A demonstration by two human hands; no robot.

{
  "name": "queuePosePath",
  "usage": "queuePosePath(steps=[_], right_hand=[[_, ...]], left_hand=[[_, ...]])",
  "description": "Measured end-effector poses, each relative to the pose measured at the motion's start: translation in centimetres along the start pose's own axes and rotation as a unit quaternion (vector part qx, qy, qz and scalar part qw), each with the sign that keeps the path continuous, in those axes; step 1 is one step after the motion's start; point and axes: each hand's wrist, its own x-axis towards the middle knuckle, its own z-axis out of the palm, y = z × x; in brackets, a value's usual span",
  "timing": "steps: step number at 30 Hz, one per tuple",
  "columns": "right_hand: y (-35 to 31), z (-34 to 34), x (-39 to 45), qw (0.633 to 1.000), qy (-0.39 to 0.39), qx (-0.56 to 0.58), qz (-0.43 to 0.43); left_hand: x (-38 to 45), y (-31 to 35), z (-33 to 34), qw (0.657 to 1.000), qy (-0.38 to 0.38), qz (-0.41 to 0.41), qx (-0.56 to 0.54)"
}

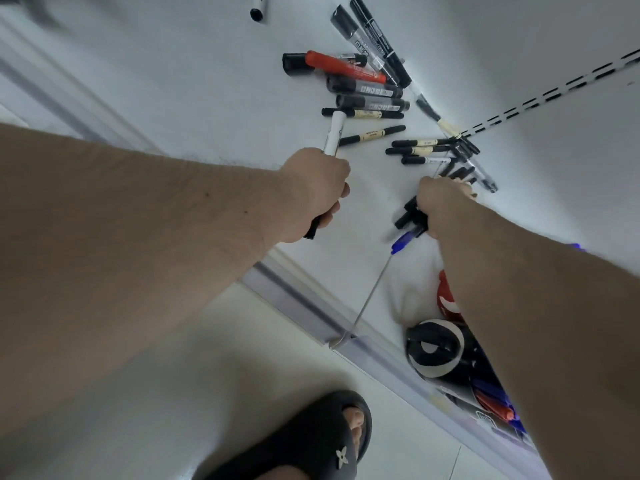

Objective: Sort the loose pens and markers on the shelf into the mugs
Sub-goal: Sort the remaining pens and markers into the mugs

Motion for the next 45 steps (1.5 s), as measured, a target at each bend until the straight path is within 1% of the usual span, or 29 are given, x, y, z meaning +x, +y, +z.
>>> queuePosePath(steps=[1, 2, 4, 5, 7, 9, 10, 12, 15, 16, 18, 20, 22, 24, 26, 28, 31, 34, 36, 37, 39, 40, 41, 43, 45], right_hand=[[-0.4, 0.2, -0.9, 1.0, -0.025, 0.015, 0.0], [-0.6, 0.3, -2.0, 0.998, -0.026, 0.058, 0.007], [-0.9, 0.9, -3.9, 0.996, -0.03, 0.079, 0.014], [-0.9, 1.2, -5.0, 0.994, -0.037, 0.1, -0.002], [-0.8, 1.5, -7.6, 0.993, -0.077, 0.092, -0.01], [0.1, 1.8, -8.7, 0.995, -0.061, 0.082, 0.014], [0.7, 1.8, -8.9, 0.995, -0.05, 0.085, 0.013], [1.7, 1.9, -9.3, 0.993, -0.053, 0.103, 0.018], [3.2, 1.4, -10.0, 0.979, -0.041, 0.197, 0.018], [3.3, 0.9, -10.4, 0.97, -0.053, 0.238, 0.018], [3.3, -0.5, -11.2, 0.938, -0.083, 0.334, 0.029], [3.0, -2.2, -12.6, 0.89, -0.12, 0.439, 0.03], [2.5, -3.6, -14.8, 0.838, -0.166, 0.519, 0.02], [2.3, -4.4, -17.5, 0.807, -0.209, 0.553, 0.003], [2.4, -4.8, -19.6, 0.784, -0.241, 0.572, 0.001], [2.7, -5.3, -21.2, 0.761, -0.262, 0.593, 0.011], [3.6, -6.6, -23.2, 0.736, -0.26, 0.624, 0.027], [4.5, -8.2, -24.3, 0.711, -0.238, 0.661, 0.036], [5.2, -9.4, -25.1, 0.714, -0.222, 0.664, 0.02], [5.5, -9.9, -25.7, 0.72, -0.22, 0.658, 0.005], [6.2, -10.7, -27.6, 0.729, -0.231, 0.643, -0.041], [6.5, -10.9, -28.9, 0.737, -0.239, 0.629, -0.071], [6.8, -11.1, -30.5, 0.748, -0.247, 0.608, -0.102], [7.3, -11.2, -33.7, 0.762, -0.271, 0.567, -0.156], [7.5, -11.1, -36.6, 0.777, -0.288, 0.53, -0.181]], left_hand=[[-0.2, -0.1, -0.1, 1.0, 0.002, -0.001, 0.001], [-0.5, 0.0, -0.3, 1.0, 0.005, -0.001, 0.001], [-1.1, 0.0, -0.7, 1.0, 0.015, 0.006, 0.002], [-1.5, -0.1, -1.0, 1.0, 0.022, 0.01, 0.007], [-2.2, -0.3, -1.4, 0.999, 0.025, 0.018, 0.012], [-3.1, -0.4, -1.8, 0.999, 0.021, 0.018, 0.017], [-3.4, -0.5, -1.9, 0.999, 0.018, 0.02, 0.02], [-4.1, -0.6, -2.3, 0.999, 0.014, 0.028, 0.025], [-4.8, -0.8, -2.8, 0.999, 0.016, 0.036, 0.034], [-4.9, -0.9, -3.0, 0.999, 0.017, 0.036, 0.036], [-5.2, -1.1, -3.3, 0.999, 0.018, 0.026, 0.039], [-5.7, -1.4, -3.3, 0.998, 0.003, 0.009, 0.057], [-6.7, -1.7, -2.9, 0.996, -0.032, -0.009, 0.087], [-7.9, -1.9, -2.3, 0.991, -0.087, -0.023, 0.102], [-9.2, -2.0, -1.8, 0.983, -0.145, -0.018, 0.112], [-10.5, -2.3, -1.7, 0.981, -0.173, -0.006, 0.092], [-12.5, -2.8, -2.4, 0.979, -0.188, -0.002, 0.075], [-14.5, -3.2, -3.6, 0.965, -0.227, -0.022, 0.128], [-15.6, -3.3, -4.7, 0.964, -0.227, -0.023, 0.136], [-16.0, -3.3, -5.2, 0.971, -0.213, -0.018, 0.106], [-16.8, -3.3, -5.8, 0.986, -0.165, -0.012, -0.003], [-17.2, -3.2, -5.8, 0.989, -0.136, -0.009, -0.051], [-17.4, -3.2, -5.6, 0.991, -0.113, 0.001, -0.077], [-18.5, -2.8, -4.7, 0.991, -0.089, 0.019, -0.1], [-19.7, -2.4, -3.9, 0.992, -0.087, 0.026, -0.086]])
